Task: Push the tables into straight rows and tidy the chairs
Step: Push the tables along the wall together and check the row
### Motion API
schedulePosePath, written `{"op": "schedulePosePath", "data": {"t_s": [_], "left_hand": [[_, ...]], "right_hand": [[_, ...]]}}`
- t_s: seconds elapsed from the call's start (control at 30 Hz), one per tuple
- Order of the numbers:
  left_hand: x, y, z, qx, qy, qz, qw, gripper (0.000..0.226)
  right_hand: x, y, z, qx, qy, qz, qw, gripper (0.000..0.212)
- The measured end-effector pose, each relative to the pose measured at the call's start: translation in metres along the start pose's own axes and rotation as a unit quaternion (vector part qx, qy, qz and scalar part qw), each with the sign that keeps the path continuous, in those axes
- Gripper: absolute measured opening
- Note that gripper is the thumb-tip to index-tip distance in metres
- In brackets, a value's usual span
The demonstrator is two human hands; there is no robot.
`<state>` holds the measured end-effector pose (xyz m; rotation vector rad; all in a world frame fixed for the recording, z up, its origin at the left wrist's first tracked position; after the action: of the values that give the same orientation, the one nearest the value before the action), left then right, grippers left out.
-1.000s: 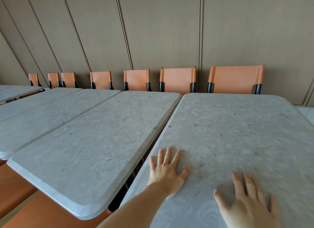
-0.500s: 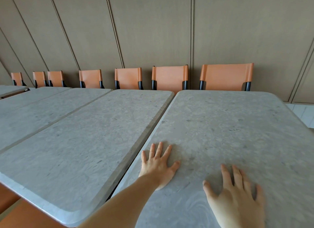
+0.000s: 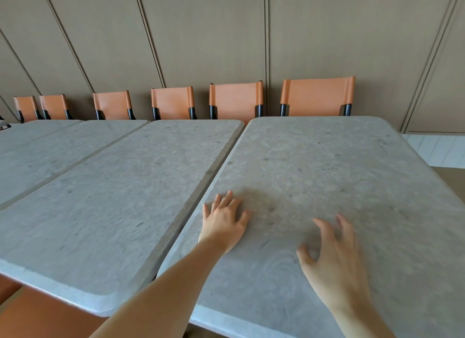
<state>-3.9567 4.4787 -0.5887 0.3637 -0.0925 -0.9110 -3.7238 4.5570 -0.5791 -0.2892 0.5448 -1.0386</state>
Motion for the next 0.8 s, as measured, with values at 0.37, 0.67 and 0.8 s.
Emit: {"op": "schedulePosePath", "data": {"t_s": [0.37,0.67,0.8], "left_hand": [[0.148,-0.003,-0.002,-0.118,-0.124,-0.141,0.975,0.107],[0.165,-0.013,-0.008,-0.276,-0.068,-0.155,0.946,0.107],[0.17,-0.008,-0.005,-0.297,-0.09,-0.153,0.938,0.102]], "right_hand": [[0.11,-0.016,-0.019,0.171,-0.166,0.106,0.965,0.133],[0.123,-0.028,-0.018,0.329,-0.18,0.052,0.926,0.124],[0.129,-0.036,-0.007,0.359,-0.132,0.047,0.923,0.12]]}}
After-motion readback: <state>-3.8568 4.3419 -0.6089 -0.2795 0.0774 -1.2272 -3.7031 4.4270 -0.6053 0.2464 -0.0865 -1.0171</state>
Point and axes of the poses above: each hand's wrist, its own x-axis away from the middle knuckle, its own z-axis out of the back of the hand, y = z × x, the point moved 9 cm from there along -x, towards the middle knuckle, and after that the axes turned 1 degree about x, right-handed, at the moved point
